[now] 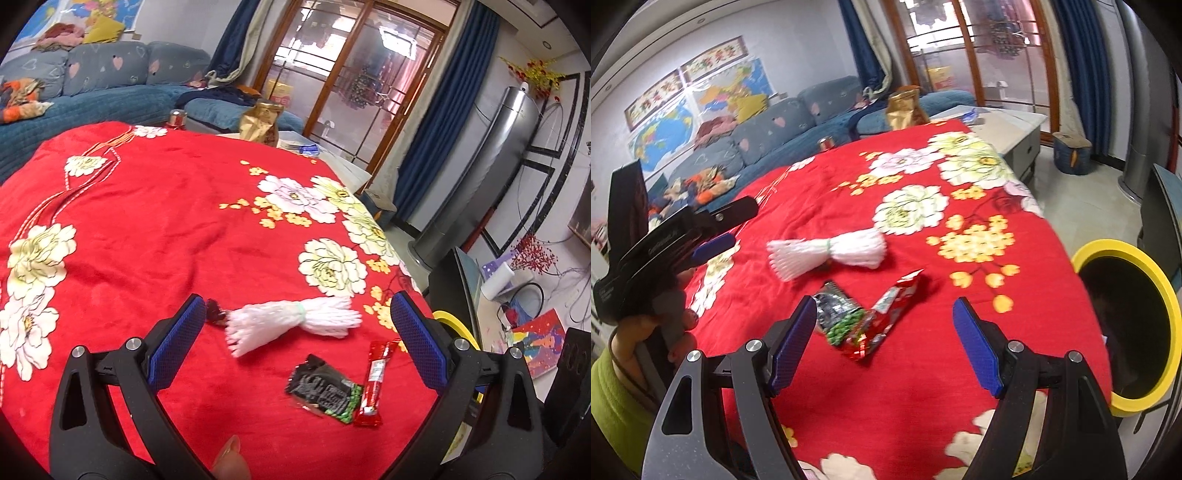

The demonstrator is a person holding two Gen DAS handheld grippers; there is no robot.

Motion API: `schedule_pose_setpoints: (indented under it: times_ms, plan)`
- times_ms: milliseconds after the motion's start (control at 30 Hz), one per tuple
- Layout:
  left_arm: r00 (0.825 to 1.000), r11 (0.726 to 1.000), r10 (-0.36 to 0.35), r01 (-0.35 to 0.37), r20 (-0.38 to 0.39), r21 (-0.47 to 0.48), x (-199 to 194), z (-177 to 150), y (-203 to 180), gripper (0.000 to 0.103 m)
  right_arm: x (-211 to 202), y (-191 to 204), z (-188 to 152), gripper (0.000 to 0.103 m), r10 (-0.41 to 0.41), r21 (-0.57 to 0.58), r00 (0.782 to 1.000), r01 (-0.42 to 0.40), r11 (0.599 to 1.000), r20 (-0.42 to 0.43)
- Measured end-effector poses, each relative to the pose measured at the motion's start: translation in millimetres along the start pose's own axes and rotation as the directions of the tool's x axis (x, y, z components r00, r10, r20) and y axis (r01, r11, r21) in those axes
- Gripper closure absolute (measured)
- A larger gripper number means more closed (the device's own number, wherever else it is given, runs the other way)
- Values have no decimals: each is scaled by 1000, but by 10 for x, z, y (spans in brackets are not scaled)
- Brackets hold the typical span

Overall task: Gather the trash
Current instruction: 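Grasp the white plastic bundle with the left tool while the right tool grasps the black-green snack packet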

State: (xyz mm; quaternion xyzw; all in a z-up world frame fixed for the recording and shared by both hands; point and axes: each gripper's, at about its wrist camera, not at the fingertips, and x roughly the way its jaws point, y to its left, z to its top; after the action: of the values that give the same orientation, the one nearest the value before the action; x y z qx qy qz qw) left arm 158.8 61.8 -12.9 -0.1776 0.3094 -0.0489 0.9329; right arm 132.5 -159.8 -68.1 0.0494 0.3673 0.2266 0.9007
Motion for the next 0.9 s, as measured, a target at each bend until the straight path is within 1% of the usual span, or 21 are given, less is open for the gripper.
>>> schedule_pose_setpoints:
  times_ms: [267, 400, 467, 533, 600, 633, 700, 767, 900]
  plan:
    - [1000, 999, 20, -21, -15, -42, -10, -29, 258, 11, 204, 302, -1, 29, 24, -94, 999, -28, 995, -46]
    - [999, 998, 1, -3, -42, -63, 26, -52, 396, 12, 359, 459, -5, 29, 30, -151, 997, -41, 988, -73]
    - [998, 997, -16, 12, -56, -72, 38, -68, 447, 24, 444, 511, -6, 29, 27, -171, 996, -42, 984, -90]
    - [997, 997, -31, 26, -71, -73, 56, -80, 473, 30, 532, 570, -6, 29, 33, -190, 993, -53, 980, -109]
    - [993, 994, -67, 58, -99, -88, 109, -99, 512, 35, 637, 618, -16, 29, 27, -223, 992, -54, 973, -124]
    - [990, 992, -84, 74, -109, -98, 130, -104, 529, 40, 680, 632, -19, 29, 24, -233, 991, -55, 971, -131]
    - [986, 989, -109, 95, -125, -114, 180, -117, 566, 42, 771, 654, -24, 29, 18, -250, 990, -53, 967, -143]
    - [983, 988, -116, 100, -141, -116, 237, -127, 583, 47, 870, 662, -32, 30, 8, -267, 987, -51, 962, -157]
    - [976, 987, -131, 111, -173, -120, 355, -143, 589, 51, 1053, 639, -71, 30, -10, -284, 979, -48, 958, -201]
